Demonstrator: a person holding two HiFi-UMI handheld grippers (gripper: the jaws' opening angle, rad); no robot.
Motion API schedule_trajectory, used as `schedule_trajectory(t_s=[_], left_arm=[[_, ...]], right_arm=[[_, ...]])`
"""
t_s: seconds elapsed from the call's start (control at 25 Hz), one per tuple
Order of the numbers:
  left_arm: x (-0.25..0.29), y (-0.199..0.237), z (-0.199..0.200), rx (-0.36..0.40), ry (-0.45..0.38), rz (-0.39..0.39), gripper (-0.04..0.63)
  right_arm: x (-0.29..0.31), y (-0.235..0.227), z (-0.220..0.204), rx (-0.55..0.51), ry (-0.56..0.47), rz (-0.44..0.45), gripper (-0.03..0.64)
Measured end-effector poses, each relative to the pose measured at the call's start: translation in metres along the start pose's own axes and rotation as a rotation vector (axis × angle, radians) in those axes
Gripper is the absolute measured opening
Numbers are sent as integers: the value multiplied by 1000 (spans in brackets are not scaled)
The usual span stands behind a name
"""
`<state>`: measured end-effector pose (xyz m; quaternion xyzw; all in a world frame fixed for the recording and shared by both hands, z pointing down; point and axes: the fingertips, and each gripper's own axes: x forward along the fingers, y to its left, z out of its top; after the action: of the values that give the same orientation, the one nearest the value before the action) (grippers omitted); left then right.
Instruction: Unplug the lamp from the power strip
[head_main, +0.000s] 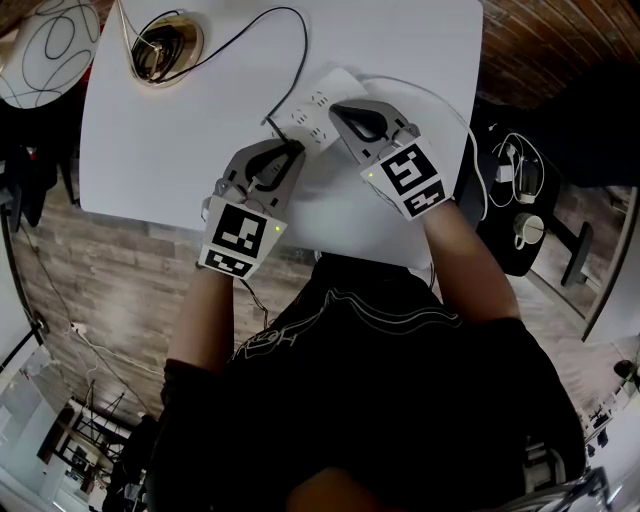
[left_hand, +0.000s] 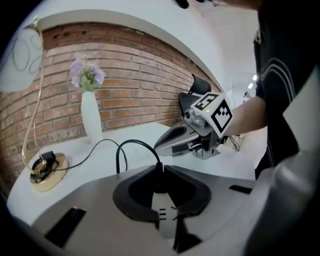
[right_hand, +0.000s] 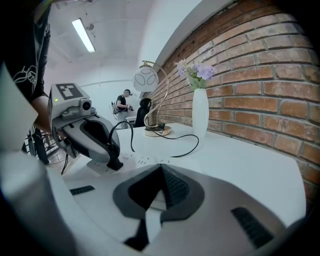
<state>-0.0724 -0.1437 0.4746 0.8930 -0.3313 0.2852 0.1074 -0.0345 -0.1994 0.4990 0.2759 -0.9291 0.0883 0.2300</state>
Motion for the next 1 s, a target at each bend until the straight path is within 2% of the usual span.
schedule_trajectory(t_s=[0.12,0.24,0.32,0.44,0.52,0.6,0.68,0.84,0.88,1.0], left_arm=[[1,-6,-1,156,23,32,44],[2,-8,-3,202,40,23,44],[1,-6,-4,128,29,-2,44],[0,0,-2,-71,-8,-59,44],[0,2,-1,-117,-9,-83,44],[1,1,0,-124,-10,-91,44],[0,1,0,-91,-8,-73,44],[1,-5,-1,128,39,-7,44],[1,-6,0,163,49,-4,44],[1,-8,0,186,55,-3,44]], right_arm=[[0,-1,1,5,4,0,-5],[0,0,0,7,6,1,-5],[0,0,0,8,6,1,-5],[1,0,1,12,6,11,-5],[0,-1,1,11,8,11,-5],[-1,-1,0,5,8,5,-4],[0,0,0,1,6,3,-5],[0,-1,-1,3,9,1,-5],[-1,-1,-1,6,6,1,-4],[-1,-1,1,7,-3,-1,-5]])
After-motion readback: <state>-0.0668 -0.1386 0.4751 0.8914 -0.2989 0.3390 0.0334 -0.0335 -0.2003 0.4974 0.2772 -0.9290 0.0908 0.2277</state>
